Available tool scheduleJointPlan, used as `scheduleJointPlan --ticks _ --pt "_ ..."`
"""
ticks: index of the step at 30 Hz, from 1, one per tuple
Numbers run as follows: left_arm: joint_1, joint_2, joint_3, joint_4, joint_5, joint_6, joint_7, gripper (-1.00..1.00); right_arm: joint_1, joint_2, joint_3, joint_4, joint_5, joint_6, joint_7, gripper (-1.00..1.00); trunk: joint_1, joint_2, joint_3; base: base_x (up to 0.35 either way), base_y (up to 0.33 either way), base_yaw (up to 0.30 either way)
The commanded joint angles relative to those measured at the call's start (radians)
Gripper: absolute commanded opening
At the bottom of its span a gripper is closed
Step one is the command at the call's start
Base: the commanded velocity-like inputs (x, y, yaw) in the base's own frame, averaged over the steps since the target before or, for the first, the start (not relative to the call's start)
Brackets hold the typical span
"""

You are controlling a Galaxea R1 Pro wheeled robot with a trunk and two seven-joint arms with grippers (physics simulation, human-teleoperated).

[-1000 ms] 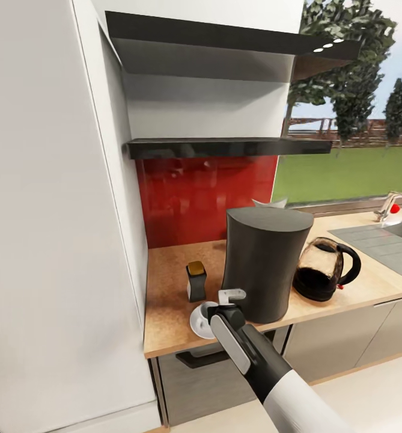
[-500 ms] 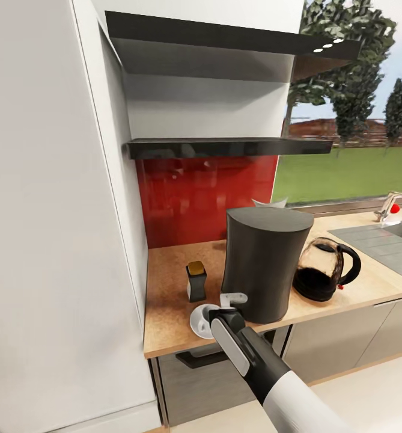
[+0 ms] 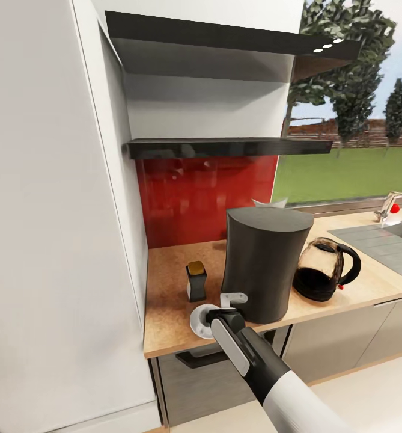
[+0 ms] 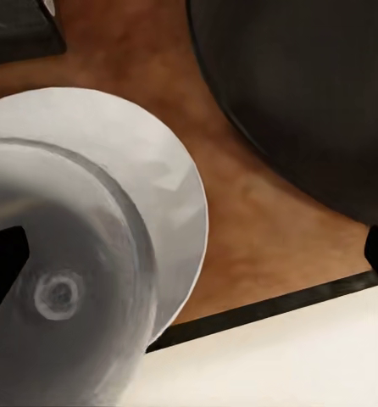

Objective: Set up a coffee station on the kitchen countertop: keep the coffee maker on the countertop, move the bottle of coffee from the kitchen shelf to the counter next to the coffee maker, place a paper coffee filter on top of the coffee maker, put the saucer next to the coffee maker with the coffee cup on the saucer, and place the electric kettle next to the coffee maker.

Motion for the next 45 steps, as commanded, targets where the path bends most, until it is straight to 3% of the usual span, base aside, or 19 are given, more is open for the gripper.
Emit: scheduleJointPlan --ticks 1,12,19,22,45 --pt "0.000 0.000 0.008 0.000 -0.011 -0.003 0.003 1.00 -0.001 0.000 0.003 -0.001 -0.009 0.002 -0.009 1.00 0.001 -0.002 -0.002 0.000 0.000 0.000" --pt "0.000 0.000 0.008 0.002 -0.011 -0.003 0.003 1.00 -0.001 0.002 0.001 -0.018 -0.009 0.003 -0.009 1.00 0.001 -0.002 -0.002 0.000 0.000 0.000" --pt "0.000 0.000 0.008 0.002 -0.011 -0.005 0.003 1.00 -0.001 0.003 -0.003 -0.170 -0.007 0.004 -0.012 1.00 0.001 -0.002 -0.002 0.000 0.000 0.000" --pt "0.000 0.000 0.009 0.000 -0.011 -0.005 0.003 1.00 -0.001 0.003 -0.003 -0.185 -0.007 0.005 -0.013 1.00 0.001 -0.002 -0.002 -0.023 0.000 0.000" --pt "-0.002 -0.002 0.011 -0.007 -0.012 -0.006 0.003 1.00 -0.001 0.001 0.001 -0.239 -0.008 0.005 -0.013 1.00 0.001 -0.002 -0.002 -0.299 0.104 0.000"
